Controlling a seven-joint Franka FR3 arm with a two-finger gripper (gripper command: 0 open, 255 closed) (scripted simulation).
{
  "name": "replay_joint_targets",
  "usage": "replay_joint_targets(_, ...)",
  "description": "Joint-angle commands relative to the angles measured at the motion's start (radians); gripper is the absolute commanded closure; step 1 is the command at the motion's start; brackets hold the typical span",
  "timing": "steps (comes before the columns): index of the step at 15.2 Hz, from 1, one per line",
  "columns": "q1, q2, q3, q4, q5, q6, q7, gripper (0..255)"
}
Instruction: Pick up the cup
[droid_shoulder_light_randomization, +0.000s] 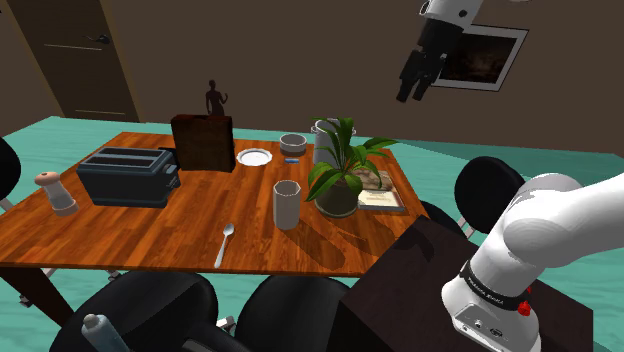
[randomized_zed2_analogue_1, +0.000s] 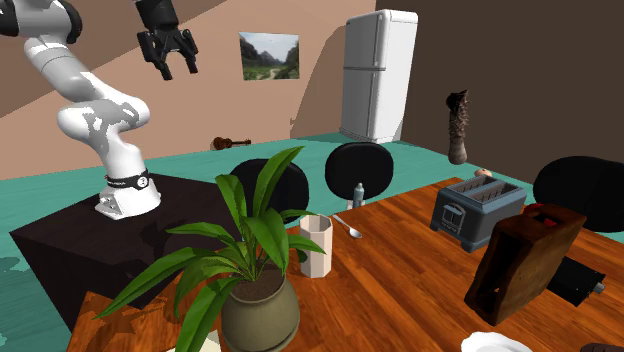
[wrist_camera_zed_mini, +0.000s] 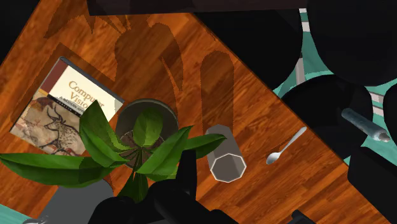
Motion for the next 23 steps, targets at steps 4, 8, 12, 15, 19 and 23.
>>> replay_joint_targets(4, 0.006, 0.07, 0.007, -0.032, 0.0, 0.095, -0.006, 0)
replay_joint_targets(8, 0.014, 0.179, 0.016, -0.057, 0.001, 0.22, -0.013, 0)
replay_joint_targets(12, 0.022, 0.304, 0.024, -0.059, 0.002, 0.339, -0.02, 0)
replay_joint_targets(15, 0.028, 0.407, 0.029, -0.047, 0.003, 0.423, -0.025, 0)
replay_joint_targets(19, 0.034, 0.552, 0.034, -0.012, 0.003, 0.523, -0.03, 0)
replay_joint_targets(23, 0.04, 0.703, 0.04, 0.045, 0.002, 0.609, -0.033, 0)
